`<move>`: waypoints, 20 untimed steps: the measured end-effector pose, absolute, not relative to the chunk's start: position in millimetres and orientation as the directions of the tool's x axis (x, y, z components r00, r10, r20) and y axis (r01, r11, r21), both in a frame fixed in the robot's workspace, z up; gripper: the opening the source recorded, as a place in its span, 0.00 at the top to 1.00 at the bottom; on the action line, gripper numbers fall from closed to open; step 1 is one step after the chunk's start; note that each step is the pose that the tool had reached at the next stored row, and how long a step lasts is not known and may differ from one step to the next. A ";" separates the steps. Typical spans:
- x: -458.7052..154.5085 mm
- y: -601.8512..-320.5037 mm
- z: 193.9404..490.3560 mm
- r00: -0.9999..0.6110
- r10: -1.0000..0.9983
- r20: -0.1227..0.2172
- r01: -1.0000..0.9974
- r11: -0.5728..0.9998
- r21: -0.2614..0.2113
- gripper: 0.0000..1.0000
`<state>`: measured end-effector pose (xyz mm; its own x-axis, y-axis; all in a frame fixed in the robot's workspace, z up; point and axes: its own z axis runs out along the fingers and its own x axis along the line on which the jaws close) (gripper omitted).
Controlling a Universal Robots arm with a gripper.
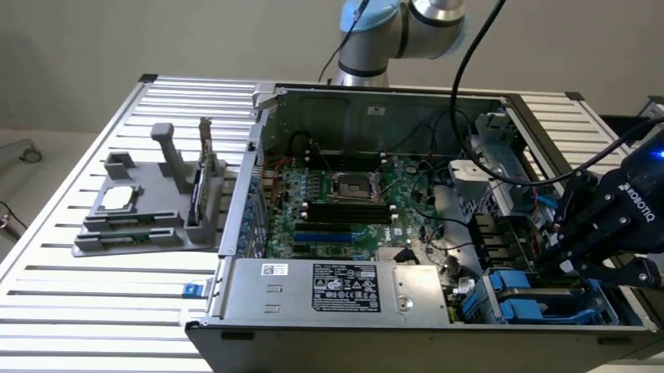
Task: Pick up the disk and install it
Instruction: 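Insert the second disk wire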
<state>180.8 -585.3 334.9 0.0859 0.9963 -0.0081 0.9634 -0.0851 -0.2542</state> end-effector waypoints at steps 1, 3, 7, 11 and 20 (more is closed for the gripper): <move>180.9 -585.4 334.7 0.084 0.996 -0.007 0.963 -0.083 -0.255 0.84; 181.3 -585.7 334.3 0.081 0.997 -0.004 0.963 -0.079 -0.257 0.84; 183.0 -586.9 333.7 0.078 0.997 0.006 0.963 -0.074 -0.261 0.84; 184.8 -588.9 332.8 0.076 0.997 0.017 0.962 -0.069 -0.264 0.84; 186.4 -595.2 329.6 0.072 0.997 0.036 0.960 -0.059 -0.274 0.84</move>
<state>186.4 -595.2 329.6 0.0718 0.9968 0.0356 0.9599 -0.0594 -0.2739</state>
